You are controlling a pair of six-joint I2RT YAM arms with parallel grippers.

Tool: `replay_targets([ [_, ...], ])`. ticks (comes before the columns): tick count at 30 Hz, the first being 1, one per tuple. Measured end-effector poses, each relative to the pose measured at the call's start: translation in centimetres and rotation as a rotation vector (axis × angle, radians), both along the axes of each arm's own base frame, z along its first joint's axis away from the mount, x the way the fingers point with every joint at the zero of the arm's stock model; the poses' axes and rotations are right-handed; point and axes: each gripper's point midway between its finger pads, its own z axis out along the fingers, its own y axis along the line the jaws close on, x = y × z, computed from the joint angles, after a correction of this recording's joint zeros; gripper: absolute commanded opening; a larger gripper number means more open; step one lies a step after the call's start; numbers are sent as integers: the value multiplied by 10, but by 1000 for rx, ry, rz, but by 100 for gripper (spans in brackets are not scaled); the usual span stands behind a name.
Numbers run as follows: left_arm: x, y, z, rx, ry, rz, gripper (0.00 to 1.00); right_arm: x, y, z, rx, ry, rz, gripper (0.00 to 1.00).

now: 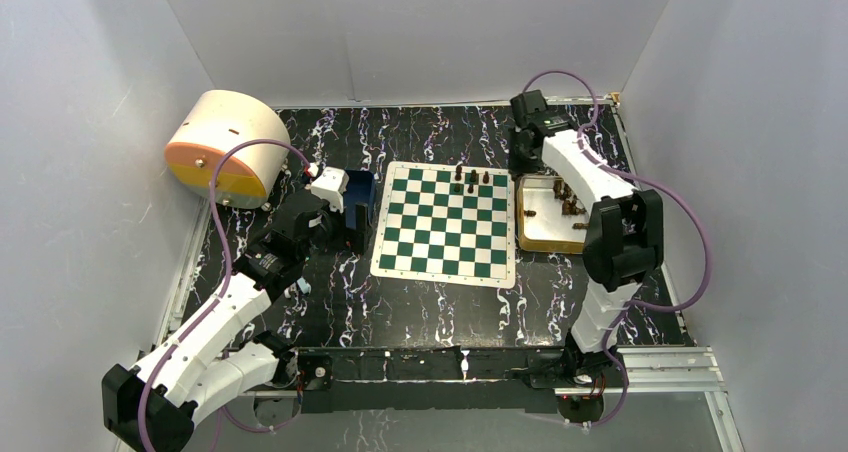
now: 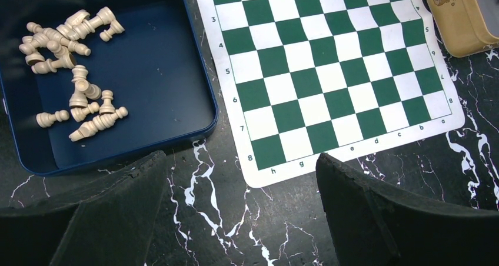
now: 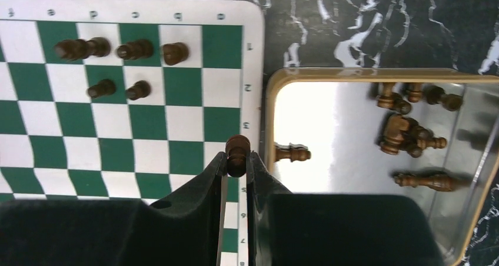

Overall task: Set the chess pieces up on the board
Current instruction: Place the chess piece on the chessboard.

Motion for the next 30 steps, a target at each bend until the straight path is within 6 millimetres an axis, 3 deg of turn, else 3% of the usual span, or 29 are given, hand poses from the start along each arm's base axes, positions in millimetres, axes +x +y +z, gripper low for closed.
replay_targets([
  [3,0,0,0,0,0,0,94,-1,19,-1,5,-3,35,22],
  [8,0,-1,0,-2,0,-2,94,-2,45,-20,7,20,74,22],
  [17,0,-1,0,-2,1,-3,94,-2,62,-74,-24,118,89,23],
  [30,0,-1,0,-1,1,-3,94,12,68,-77,-21,88,83,23],
])
